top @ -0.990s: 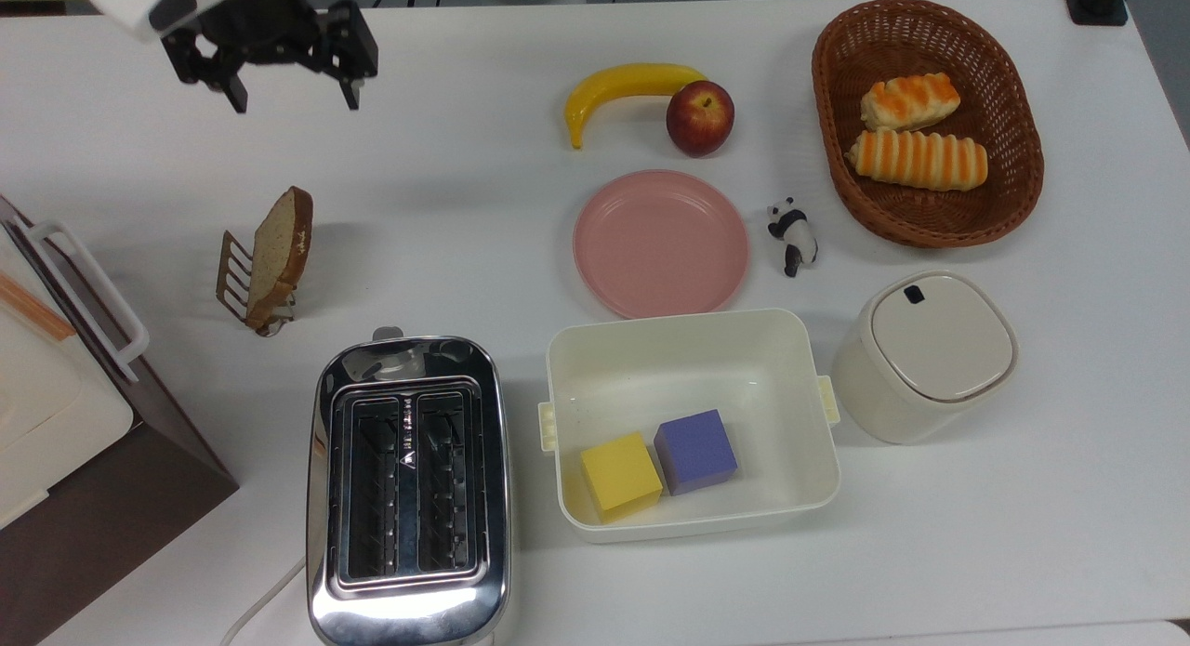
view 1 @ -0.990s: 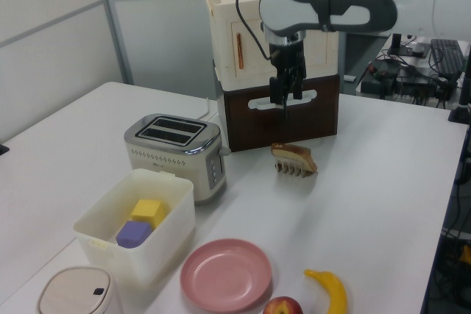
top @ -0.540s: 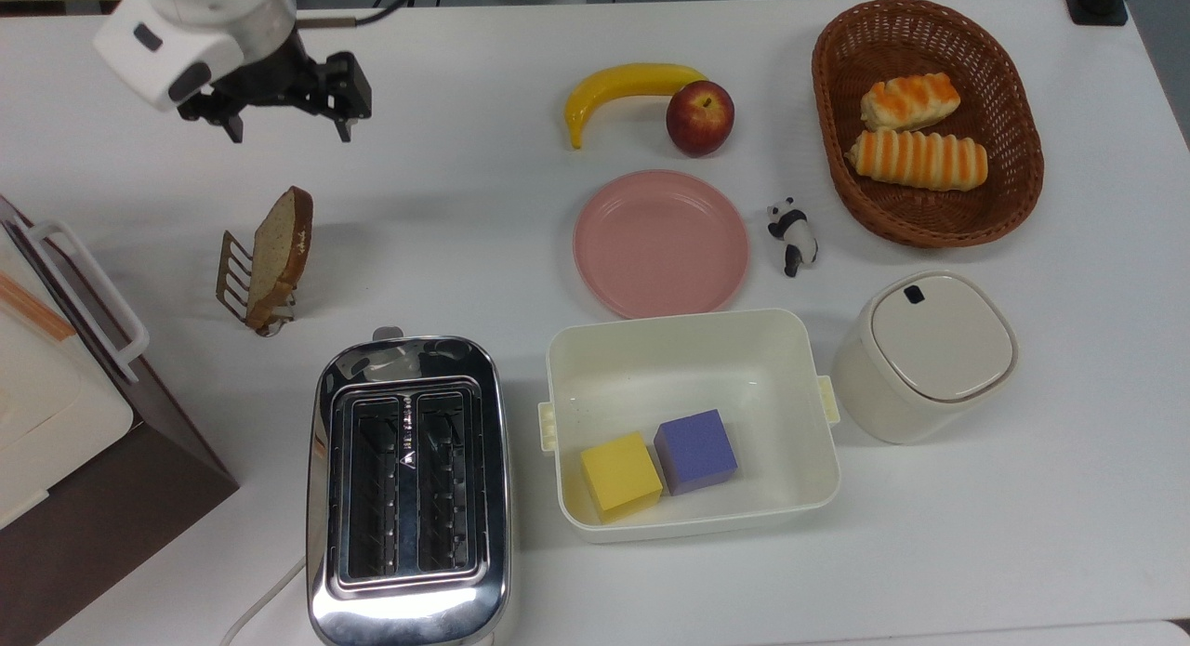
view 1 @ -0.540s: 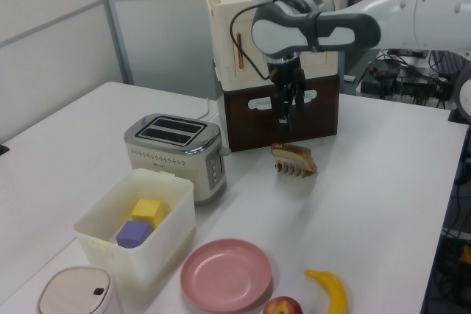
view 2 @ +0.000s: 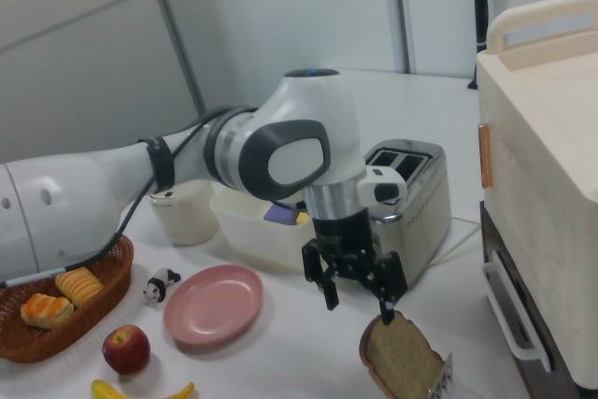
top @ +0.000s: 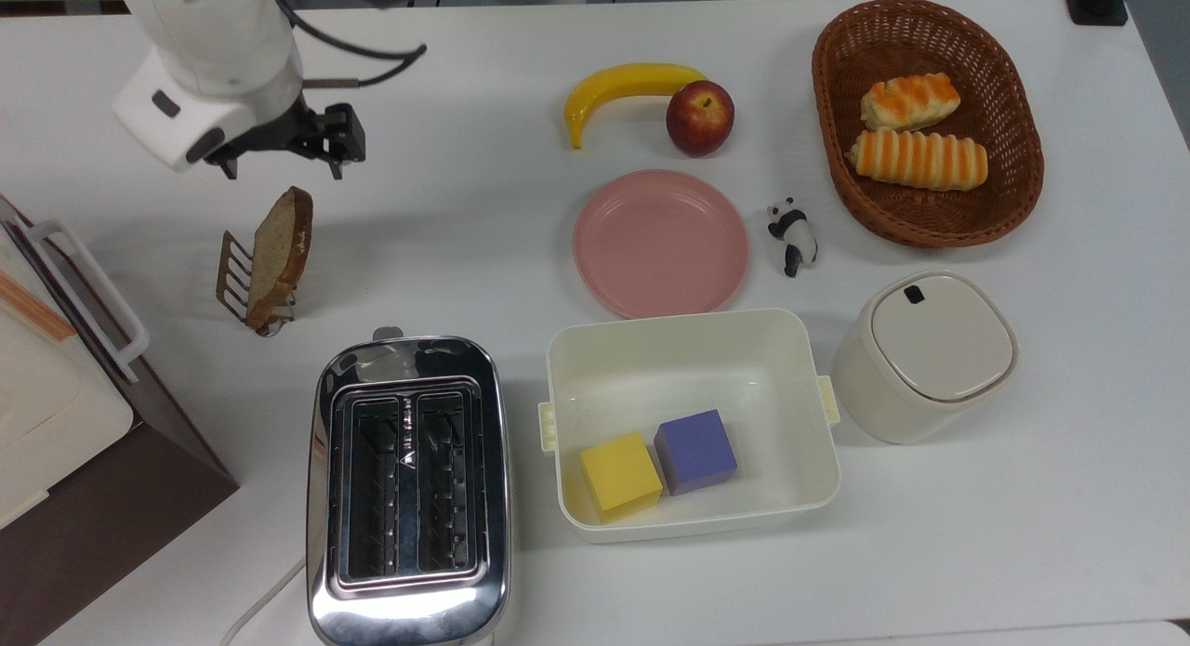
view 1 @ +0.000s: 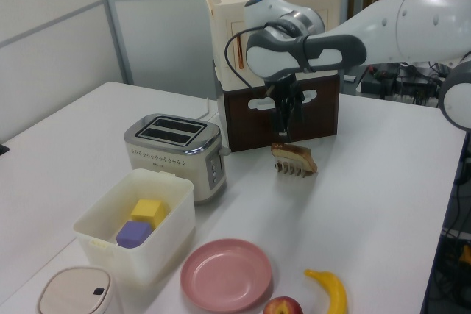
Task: Put the bread in the toaster
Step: 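Lower the gripper over the bread slice and close on its crust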
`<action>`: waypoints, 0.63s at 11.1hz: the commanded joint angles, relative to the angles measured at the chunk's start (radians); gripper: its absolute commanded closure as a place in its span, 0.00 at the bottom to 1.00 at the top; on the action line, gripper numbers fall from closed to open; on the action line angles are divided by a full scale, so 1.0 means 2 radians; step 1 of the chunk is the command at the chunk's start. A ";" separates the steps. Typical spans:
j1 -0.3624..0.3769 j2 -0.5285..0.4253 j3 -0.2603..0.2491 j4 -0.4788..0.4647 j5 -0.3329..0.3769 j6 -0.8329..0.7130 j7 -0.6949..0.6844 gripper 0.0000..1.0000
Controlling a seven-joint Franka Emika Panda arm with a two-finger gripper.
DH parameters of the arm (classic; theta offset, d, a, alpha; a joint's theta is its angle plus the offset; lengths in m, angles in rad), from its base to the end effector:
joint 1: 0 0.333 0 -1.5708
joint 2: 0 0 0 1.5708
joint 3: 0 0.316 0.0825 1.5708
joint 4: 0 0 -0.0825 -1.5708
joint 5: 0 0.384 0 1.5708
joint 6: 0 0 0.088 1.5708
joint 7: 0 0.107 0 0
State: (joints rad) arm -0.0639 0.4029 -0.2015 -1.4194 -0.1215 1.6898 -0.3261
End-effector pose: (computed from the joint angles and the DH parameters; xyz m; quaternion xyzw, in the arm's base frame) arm 0.6436 -0.1655 0.4641 0.9920 0.0464 -0.0883 0.0769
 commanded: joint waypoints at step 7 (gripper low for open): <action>0.004 0.034 0.000 -0.009 -0.015 0.051 -0.006 0.21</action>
State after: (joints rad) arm -0.0635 0.4640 -0.2008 -1.4214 -0.1334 1.7552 -0.3262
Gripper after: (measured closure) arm 0.053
